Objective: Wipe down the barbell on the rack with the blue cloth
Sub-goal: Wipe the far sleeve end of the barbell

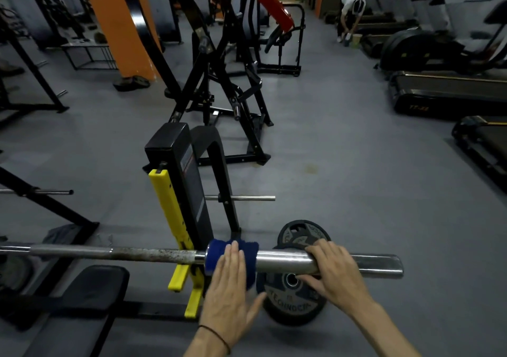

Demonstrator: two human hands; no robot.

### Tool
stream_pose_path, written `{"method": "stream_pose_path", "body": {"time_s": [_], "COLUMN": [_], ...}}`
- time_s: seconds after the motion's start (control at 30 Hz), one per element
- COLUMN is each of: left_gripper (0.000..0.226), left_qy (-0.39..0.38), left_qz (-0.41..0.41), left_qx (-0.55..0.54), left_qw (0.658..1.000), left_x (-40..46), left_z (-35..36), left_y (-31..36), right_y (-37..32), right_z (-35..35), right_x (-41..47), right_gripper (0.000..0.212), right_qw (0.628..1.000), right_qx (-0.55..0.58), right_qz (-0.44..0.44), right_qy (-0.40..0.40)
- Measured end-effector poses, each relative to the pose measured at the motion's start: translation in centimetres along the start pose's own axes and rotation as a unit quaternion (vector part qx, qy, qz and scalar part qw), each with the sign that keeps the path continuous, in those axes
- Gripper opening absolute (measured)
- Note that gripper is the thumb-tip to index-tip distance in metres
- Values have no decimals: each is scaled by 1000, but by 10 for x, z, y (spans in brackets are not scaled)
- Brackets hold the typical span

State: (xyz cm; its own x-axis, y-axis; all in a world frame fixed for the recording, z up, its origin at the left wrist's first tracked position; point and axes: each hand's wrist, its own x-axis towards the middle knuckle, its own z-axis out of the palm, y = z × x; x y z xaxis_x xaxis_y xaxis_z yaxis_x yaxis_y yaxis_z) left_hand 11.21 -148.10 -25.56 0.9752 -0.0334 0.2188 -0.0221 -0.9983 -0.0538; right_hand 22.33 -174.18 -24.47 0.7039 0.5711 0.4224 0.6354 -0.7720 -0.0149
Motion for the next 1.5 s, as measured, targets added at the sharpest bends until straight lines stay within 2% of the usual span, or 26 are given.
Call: {"method": "stream_pose_path", "body": {"time_s": [0.07,0.17,0.4,0.47,0.53,0.6,0.67,0.8,0.9,1.0,1.07,1.2,1.3,1.4,1.43,1.5], "left_gripper": [103,103,89,94,99,101,99,87,97,103,97,87,98,100,97,90], "left_qy": [-12,-12,12,11,0,-4,0,29,-3,-24,-3,30,3,-5,-2,3], "left_qz": [-27,17,47,4,-38,4,46,2,-57,18,37,-32,-80,20,45,39], "left_qx": [-41,-44,8,-4,-39,-42,-32,-11,-47,-44,-35,-40,-83,-58,-47,-32], "left_qw": [999,999,999,1000,998,999,998,1000,997,999,999,998,993,998,998,999], "left_x": [13,20,-9,-3,9,13,8,-2,6,5,2,-9,3,6,5,-1], "left_z": [-2,-3,3,3,1,0,1,2,-2,-2,0,1,-3,-1,0,-1], "left_y": [40,75,-20,-11,25,59,55,-6,24,73,55,1,42,78,69,33], "right_y": [0,1,9,11,12,12,12,13,12,11,11,11,10,10,9,10], "right_z": [2,3,-3,-2,-1,-1,-2,-2,-1,0,-1,0,4,3,3,0], "right_x": [0,-1,8,10,12,13,13,12,12,12,13,11,11,10,11,11], "right_gripper": [60,60,61,62,62,61,61,65,67,66,64,66,66,65,65,65], "right_qw": [1000,999,999,999,1000,999,999,999,999,1000,1000,1000,1000,1000,1000,1000], "right_qx": [-6,-9,29,23,18,18,20,8,7,8,10,5,6,8,10,14], "right_qz": [2,-6,-12,-14,-14,-10,-7,2,1,-1,0,-2,3,7,8,12], "right_qy": [15,35,-14,-18,-20,-24,-29,-31,-32,-23,-21,-9,-10,-18,-21,-23]}}
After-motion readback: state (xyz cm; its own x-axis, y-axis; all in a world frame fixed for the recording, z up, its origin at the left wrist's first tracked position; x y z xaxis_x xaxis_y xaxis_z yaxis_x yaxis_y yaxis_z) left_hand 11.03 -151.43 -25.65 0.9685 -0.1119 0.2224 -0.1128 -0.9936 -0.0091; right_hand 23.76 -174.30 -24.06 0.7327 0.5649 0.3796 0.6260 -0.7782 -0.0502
